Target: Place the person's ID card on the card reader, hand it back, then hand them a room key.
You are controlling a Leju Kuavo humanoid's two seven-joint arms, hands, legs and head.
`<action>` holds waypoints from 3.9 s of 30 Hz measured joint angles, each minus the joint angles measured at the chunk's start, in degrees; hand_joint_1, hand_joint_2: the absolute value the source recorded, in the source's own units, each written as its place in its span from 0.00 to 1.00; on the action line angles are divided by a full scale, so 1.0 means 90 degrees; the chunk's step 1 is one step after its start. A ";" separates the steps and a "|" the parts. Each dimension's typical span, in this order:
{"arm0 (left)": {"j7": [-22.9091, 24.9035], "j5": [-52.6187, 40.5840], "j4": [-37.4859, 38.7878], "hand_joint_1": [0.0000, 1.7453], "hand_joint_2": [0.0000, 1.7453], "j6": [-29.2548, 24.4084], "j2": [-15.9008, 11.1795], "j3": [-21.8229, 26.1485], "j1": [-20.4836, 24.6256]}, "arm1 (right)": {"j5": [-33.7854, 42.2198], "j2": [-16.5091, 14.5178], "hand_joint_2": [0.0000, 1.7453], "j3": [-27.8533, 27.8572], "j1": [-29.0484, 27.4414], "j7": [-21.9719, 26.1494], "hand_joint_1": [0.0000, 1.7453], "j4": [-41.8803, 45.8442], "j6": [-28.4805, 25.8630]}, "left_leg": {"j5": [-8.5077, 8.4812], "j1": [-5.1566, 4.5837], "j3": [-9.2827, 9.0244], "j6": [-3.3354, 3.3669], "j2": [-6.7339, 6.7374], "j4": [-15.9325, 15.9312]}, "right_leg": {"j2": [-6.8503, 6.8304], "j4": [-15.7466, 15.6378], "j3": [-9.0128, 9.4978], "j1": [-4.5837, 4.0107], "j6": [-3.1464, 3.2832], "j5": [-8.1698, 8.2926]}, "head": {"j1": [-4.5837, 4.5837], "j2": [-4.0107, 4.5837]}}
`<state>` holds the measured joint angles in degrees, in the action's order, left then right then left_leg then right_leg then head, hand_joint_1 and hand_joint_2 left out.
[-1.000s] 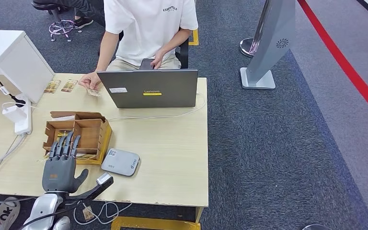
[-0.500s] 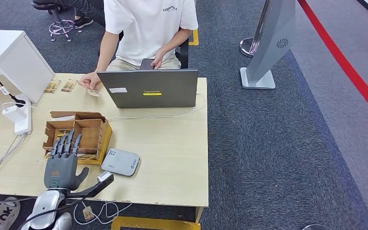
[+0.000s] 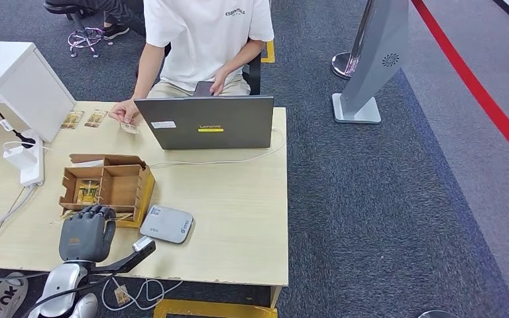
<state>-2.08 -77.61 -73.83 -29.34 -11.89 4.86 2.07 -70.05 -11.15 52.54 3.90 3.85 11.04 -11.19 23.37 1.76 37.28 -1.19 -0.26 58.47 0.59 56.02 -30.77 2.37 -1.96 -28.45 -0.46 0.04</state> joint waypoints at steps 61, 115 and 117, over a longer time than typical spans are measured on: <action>0.1145 -0.1342 0.0205 1.00 1.00 -0.0633 -0.0049 -0.2315 0.4408 | -0.0484 -0.0010 0.00 -0.0252 0.0292 -0.0115 0.00 0.0004 0.0225 | -0.0069 0.0003 -0.0003 -0.0008 -0.0001 -0.0001 | 0.0009 0.0009 -0.0025 0.0001 0.0001 0.0072 | -0.0002 0.0000; 0.0736 -0.0763 0.2797 0.00 1.00 -0.0794 -0.0053 -0.2029 0.4628 | -0.0413 0.0002 0.00 -0.0305 0.0160 -0.0097 0.00 0.0000 -0.0039 | -0.0068 0.0000 0.0054 -0.0006 0.0002 -0.0001 | 0.0011 0.0013 -0.0063 0.0001 -0.0006 0.0069 | -0.0004 0.0000; 0.0581 -0.0531 0.2562 0.00 1.00 -0.0808 -0.0223 -0.1850 0.4470 | -0.0385 0.0002 0.00 -0.0304 0.0150 -0.0061 0.00 0.0000 -0.0048 | -0.0067 0.0000 0.0053 -0.0007 0.0005 -0.0006 | 0.0014 0.0015 -0.0056 0.0001 -0.0003 0.0067 | -0.0001 0.0000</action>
<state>3.15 -82.39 -50.77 -36.61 -13.89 -11.79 42.31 -73.52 -11.13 49.81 5.25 3.30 11.04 -11.62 22.77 1.76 37.76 -1.25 -0.21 58.41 0.72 56.15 -31.27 2.37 -1.98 -27.85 -0.46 0.04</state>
